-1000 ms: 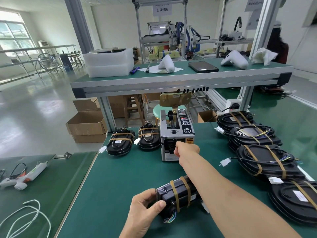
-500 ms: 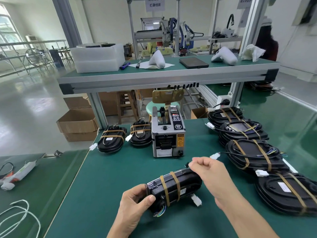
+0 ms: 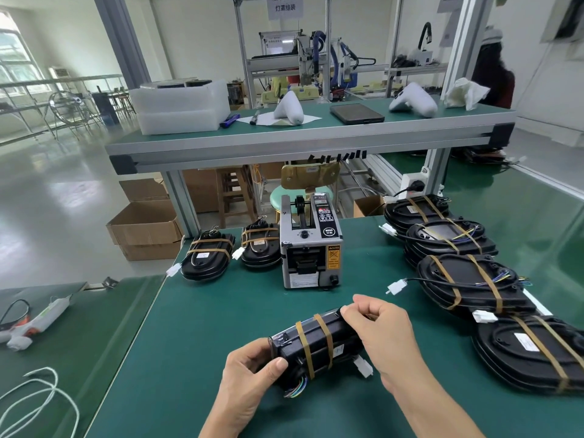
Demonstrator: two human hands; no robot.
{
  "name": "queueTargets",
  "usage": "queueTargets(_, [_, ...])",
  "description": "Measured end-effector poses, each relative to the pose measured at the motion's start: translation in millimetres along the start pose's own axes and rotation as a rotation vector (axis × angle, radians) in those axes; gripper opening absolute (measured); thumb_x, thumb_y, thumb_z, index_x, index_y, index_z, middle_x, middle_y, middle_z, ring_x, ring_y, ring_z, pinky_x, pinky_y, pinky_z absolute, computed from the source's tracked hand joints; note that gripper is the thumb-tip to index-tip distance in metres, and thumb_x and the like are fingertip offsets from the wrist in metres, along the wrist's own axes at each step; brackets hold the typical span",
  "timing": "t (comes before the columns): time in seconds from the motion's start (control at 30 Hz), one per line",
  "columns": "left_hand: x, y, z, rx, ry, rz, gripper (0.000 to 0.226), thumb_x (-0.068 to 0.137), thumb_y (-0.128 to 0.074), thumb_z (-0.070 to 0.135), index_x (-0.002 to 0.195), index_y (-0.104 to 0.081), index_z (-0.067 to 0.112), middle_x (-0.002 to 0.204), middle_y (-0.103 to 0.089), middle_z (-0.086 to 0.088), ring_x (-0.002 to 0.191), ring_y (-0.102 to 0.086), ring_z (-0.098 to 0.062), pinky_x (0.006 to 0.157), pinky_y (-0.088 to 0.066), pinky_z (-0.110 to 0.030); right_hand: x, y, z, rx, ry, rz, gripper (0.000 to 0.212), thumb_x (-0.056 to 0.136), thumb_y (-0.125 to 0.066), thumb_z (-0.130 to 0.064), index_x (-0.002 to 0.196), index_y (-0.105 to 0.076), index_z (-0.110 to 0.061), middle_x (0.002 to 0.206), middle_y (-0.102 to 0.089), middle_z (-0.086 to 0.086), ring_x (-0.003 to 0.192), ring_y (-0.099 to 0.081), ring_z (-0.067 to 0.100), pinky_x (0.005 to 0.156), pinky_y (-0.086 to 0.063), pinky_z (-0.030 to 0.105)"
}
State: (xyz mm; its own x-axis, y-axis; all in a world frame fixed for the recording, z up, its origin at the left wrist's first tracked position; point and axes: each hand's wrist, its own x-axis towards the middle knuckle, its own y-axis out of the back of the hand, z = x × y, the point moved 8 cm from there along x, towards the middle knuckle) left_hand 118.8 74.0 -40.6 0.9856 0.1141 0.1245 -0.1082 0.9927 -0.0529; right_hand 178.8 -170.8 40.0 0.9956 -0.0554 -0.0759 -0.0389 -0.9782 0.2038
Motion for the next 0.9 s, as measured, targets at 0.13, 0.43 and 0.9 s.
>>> queueTargets(0.13, [-0.2,-1.8,2.3,-0.016,-0.003,-0.003,0.061,0.072,-0.094,0.054,0.116,-0.081,0.013,0.112,-0.080,-0.018,0.104,-0.078,-0.023,0.088,-0.061,-0.028,0.2,0.3,-0.2,-0.017,0.001,0.014,0.015,0.084,-0.077,-0.022,0.069,-0.077,-0.020,0.116,-0.070,-0.015,0.110,-0.066,0.008,0.101,-0.050,0.040])
queueTargets(0.43, [-0.5,-2.1,4.8,-0.026,-0.008,-0.001,0.064,0.070,-0.095,0.055,0.116,-0.081,0.013,0.112,-0.080,-0.019,0.103,-0.077,-0.025,0.088,-0.061,-0.031,0.7,0.1,3.9,0.044,-0.030,0.045,0.016,0.083,-0.077,-0.020,0.068,-0.077,-0.015,0.115,-0.071,-0.015,0.107,-0.068,0.008,0.101,-0.053,0.045])
queueTargets(0.9, [-1.0,-1.8,3.0,-0.030,-0.002,-0.007,0.063,0.071,-0.096,0.053,0.115,-0.081,0.010,0.112,-0.080,-0.020,0.103,-0.077,-0.025,0.088,-0.061,-0.030,-3.8,-2.6,6.0,0.000,-0.004,0.106,0.019,0.082,-0.077,-0.023,0.063,-0.075,-0.023,0.117,-0.067,-0.021,0.105,-0.064,0.003,0.098,-0.049,0.038])
